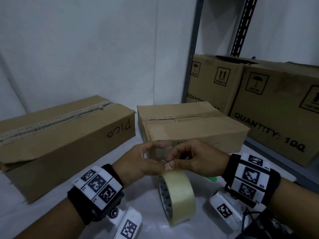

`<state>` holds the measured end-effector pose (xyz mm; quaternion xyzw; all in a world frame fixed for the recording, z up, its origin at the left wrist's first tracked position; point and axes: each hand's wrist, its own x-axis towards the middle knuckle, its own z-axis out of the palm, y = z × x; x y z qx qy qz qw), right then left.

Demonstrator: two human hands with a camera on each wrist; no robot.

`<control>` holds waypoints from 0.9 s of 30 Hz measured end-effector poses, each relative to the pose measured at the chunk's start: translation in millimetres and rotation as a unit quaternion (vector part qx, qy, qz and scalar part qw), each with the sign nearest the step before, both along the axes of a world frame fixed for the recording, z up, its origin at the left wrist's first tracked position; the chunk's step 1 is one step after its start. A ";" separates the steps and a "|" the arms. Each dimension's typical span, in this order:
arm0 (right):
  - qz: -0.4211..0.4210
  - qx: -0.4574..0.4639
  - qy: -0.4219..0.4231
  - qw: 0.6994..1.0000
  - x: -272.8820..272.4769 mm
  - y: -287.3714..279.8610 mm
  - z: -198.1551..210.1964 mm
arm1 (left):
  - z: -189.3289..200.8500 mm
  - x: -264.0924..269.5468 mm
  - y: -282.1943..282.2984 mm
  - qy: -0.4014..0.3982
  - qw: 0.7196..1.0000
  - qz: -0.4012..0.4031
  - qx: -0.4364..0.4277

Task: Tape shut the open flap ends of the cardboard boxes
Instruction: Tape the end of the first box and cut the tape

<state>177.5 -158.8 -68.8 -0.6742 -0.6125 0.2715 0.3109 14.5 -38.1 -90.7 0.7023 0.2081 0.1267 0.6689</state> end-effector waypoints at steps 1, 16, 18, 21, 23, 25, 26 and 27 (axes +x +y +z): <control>-0.002 0.004 0.009 1.000 -0.3 0.1 -0.2 | 0.0 0.0 0.3 -0.001 1.000 0.003 0.001; -0.020 0.039 -0.041 0.998 -3.8 -2.9 -3.0 | 2.0 2.1 -1.1 0.005 1.000 0.022 -0.020; -0.031 0.030 -0.049 0.998 -4.3 -3.6 -3.9 | 2.9 2.3 -1.8 -0.001 0.999 0.031 -0.016; -0.047 0.022 -0.051 0.997 -8.4 -5.6 -2.8 | 2.6 1.6 -1.7 -0.006 0.999 0.029 -0.012; -0.060 0.007 -0.036 0.998 -12.2 -11.7 1.0 | 1.7 1.1 -1.3 -0.007 0.999 0.028 -0.014; -0.061 -0.043 -0.009 0.997 -15.2 -20.9 4.6 | 1.3 1.2 -0.7 -0.007 0.999 0.030 -0.015; -0.061 -0.073 0.005 0.995 -17.3 -25.0 5.8 | 1.3 1.0 0.5 -0.008 0.999 0.030 -0.015; -0.067 -0.098 0.019 0.993 -18.2 -30.3 6.0 | 1.1 1.9 1.0 -0.011 0.999 0.027 -0.018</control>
